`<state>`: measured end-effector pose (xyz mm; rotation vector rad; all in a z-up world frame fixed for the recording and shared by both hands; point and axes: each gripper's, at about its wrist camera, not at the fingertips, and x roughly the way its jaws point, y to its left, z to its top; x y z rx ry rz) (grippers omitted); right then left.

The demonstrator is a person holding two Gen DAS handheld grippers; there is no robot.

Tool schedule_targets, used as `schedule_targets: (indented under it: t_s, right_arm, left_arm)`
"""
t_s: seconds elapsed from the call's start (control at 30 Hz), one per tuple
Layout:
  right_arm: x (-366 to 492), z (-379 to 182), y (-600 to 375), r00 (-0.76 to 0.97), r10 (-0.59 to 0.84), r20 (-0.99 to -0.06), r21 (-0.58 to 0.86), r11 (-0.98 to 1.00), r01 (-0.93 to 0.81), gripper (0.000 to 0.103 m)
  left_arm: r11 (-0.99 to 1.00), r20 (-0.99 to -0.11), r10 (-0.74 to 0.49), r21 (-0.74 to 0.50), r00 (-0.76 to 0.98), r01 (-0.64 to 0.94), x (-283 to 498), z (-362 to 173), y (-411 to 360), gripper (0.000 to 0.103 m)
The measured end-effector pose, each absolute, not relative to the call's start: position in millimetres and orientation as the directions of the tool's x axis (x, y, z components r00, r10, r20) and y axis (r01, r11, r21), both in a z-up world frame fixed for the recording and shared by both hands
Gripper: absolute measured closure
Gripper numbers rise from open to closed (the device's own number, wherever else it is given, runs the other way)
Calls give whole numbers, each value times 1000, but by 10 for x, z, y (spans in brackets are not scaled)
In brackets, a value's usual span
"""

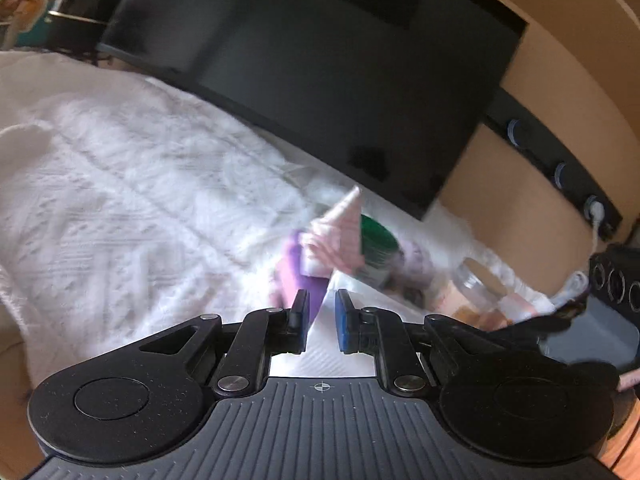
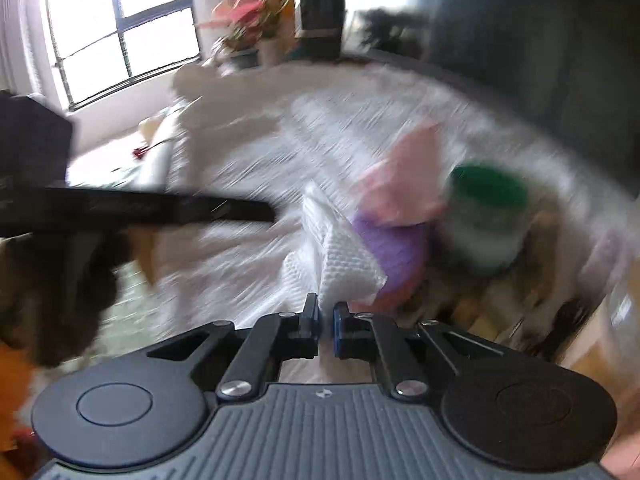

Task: Organize soft objects
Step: 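Reach the right tool to the white tissue and grasp it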

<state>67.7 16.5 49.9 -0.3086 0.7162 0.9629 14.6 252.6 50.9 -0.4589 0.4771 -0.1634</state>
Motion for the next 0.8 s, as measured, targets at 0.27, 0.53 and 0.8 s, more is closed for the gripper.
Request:
schedule_targets:
  t_s: [0.27,0.53,0.8]
  right_arm:
    - [428,272,54,338,594,-730,31,522,-852,95]
    - [275,445,34,522,588,-617,-157,558,-815,41]
    - [557,163,555,548,538,-640,-228,548,-805,45]
  left_arm:
    - [942,-577,-258,-330,775,68,350,243,2188,87]
    - [947,-622,-233,-319,748,30,455,119,2200,88]
    - [933,-571,-216,-360,792,-6,322,285,2408,87]
